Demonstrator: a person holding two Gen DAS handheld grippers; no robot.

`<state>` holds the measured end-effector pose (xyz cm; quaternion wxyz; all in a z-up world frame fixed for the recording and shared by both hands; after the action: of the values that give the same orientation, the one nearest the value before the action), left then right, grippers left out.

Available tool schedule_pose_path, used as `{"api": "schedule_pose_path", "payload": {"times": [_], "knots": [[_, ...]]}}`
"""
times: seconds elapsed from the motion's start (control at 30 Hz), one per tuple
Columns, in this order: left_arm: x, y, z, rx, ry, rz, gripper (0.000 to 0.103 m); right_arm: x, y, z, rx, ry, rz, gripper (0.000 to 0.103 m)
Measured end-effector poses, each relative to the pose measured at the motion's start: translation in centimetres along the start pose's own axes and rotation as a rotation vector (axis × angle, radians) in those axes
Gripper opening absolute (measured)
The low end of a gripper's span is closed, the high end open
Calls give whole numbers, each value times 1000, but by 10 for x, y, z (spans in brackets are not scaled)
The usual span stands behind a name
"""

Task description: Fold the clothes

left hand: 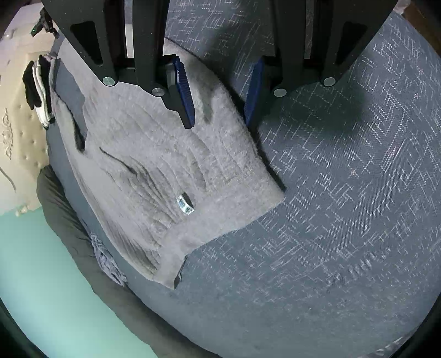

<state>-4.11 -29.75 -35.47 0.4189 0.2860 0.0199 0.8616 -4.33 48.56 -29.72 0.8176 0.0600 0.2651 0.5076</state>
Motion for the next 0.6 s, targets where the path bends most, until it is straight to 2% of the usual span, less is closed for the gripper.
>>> {"api": "schedule_pose_path", "payload": {"times": [0.1, 0.23, 0.4, 0.53, 0.6], "knots": [[-1, 0, -2, -19, -12, 6, 40, 29, -3, 5, -10, -27, -57, 65], [-1, -1, -3, -24, -19, 9, 40, 49, -2, 2, -16, 5, -131, 66], [1, 1, -2, -11, -27, 1, 40, 55, 1, -17, -43, 31, -186, 66], [1, 1, -5, -13, -35, 3, 40, 55, 6, -25, -35, 5, -200, 66], [1, 2, -6, -13, -39, 4, 40, 54, 8, -32, -43, 19, -205, 66]]}}
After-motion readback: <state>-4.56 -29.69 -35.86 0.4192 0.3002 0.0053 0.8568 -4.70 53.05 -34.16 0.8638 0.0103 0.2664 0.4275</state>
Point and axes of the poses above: each gripper's, at about its wrist camera, not at the fingertips, and z roughly against the way its jaws point, x to its right, y to its top, the point moved 1 cm from there along -z, roughly the way its jaws point, and after that the axes turned 1 degree about -x, right-handed, at the moved point
